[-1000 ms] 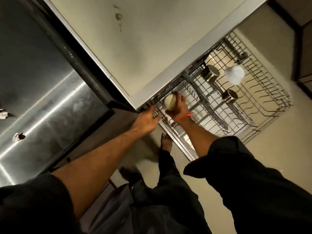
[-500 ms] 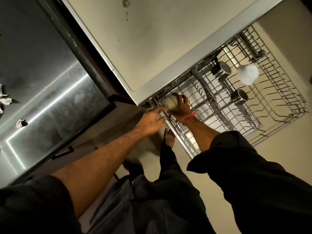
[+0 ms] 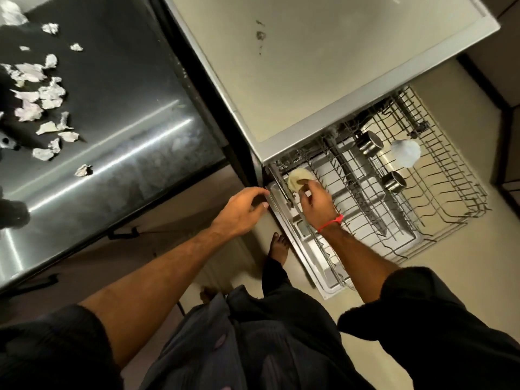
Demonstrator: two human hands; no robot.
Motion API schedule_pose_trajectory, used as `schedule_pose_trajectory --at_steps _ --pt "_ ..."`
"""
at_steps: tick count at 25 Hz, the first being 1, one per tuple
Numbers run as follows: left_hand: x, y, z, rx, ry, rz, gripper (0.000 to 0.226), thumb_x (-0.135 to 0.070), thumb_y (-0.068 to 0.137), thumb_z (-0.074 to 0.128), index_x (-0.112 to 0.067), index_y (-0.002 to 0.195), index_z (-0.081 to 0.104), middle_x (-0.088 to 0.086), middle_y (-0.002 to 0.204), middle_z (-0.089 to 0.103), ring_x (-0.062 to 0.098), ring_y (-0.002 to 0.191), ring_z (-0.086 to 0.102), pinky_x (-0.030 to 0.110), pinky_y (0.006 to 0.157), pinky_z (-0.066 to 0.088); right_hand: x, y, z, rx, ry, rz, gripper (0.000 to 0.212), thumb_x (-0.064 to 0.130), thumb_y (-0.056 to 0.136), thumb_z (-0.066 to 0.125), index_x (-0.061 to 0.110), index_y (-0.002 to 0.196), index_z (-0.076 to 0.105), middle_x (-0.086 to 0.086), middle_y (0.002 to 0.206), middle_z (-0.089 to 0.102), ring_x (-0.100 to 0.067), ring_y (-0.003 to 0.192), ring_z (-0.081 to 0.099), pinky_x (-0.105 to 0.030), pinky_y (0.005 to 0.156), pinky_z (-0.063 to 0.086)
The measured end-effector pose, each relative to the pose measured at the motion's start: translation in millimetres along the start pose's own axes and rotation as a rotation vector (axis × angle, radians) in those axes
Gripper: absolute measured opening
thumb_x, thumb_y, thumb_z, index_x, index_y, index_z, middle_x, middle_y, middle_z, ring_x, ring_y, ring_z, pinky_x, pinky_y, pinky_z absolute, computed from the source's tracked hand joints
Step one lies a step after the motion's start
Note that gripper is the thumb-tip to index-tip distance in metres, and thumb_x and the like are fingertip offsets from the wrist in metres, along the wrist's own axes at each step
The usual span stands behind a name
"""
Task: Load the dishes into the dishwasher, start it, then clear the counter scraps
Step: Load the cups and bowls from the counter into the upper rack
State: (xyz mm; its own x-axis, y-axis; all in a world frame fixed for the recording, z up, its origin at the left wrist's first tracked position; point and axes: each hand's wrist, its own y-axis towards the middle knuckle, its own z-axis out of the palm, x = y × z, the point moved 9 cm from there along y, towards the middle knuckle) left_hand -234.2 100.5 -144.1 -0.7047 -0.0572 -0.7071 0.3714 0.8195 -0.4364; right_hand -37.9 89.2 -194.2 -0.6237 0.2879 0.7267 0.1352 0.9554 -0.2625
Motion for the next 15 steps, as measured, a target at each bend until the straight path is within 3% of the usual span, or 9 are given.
schedule_pose_trajectory --at_steps 2,5,9,12,15 --pt "17.0 -32.9 -21.3 -0.095 -0.062 0.014 0.012 -0.022 0.097 0.063 -0.025 0.108 0.061 0.000 0.117 0.062 0.017 0.082 0.062 0.033 0.079 0.054 32.3 -19.2 13.5 0.062 0.077 -0.067 0.022 0.010 0.099 0.051 0.011 0.116 0.065 -0.004 0.093 0.070 -0.006 0.077 0.063 -0.024 0.076 0.048" --pt "53.1 -90.4 -59.2 -0.250 -0.123 0.012 0.018 -0.022 0.095 0.067 -0.022 0.093 0.049 0.000 0.113 0.063 0.024 0.086 0.064 0.037 0.077 0.054 101.6 -45.7 46.1 0.120 0.122 -0.231 0.020 0.005 0.098 0.052 0.008 0.109 0.068 -0.002 0.078 0.069 0.001 0.064 0.057 -0.020 0.070 0.044" --pt "112.6 -183.4 -126.4 -0.539 -0.159 0.027 0.017 -0.017 0.093 0.070 -0.016 0.099 0.054 0.000 0.111 0.063 0.018 0.097 0.063 0.036 0.081 0.053 220.9 -87.0 111.2 0.229 0.174 -0.453 0.021 0.007 0.098 0.052 0.016 0.109 0.068 0.005 0.077 0.068 -0.011 0.064 0.062 -0.023 0.067 0.048" --pt "162.6 -244.9 -163.6 -0.719 -0.227 -0.045 0.019 -0.013 0.092 0.071 -0.009 0.107 0.060 0.003 0.105 0.063 0.020 0.081 0.063 0.037 0.079 0.053 300.8 -113.5 170.5 0.362 0.183 -0.563 0.023 0.008 0.098 0.052 0.019 0.110 0.067 0.007 0.078 0.069 -0.005 0.058 0.055 -0.020 0.062 0.046" --pt "210.9 -315.5 -199.3 -0.879 -0.292 -0.094 0.024 -0.014 0.092 0.071 -0.011 0.113 0.060 0.000 0.110 0.062 0.020 0.075 0.063 0.030 0.075 0.055 378.2 -149.0 241.5 0.504 0.195 -0.653 0.025 0.007 0.097 0.052 0.021 0.113 0.067 0.003 0.081 0.069 -0.005 0.060 0.055 -0.030 0.062 0.051"
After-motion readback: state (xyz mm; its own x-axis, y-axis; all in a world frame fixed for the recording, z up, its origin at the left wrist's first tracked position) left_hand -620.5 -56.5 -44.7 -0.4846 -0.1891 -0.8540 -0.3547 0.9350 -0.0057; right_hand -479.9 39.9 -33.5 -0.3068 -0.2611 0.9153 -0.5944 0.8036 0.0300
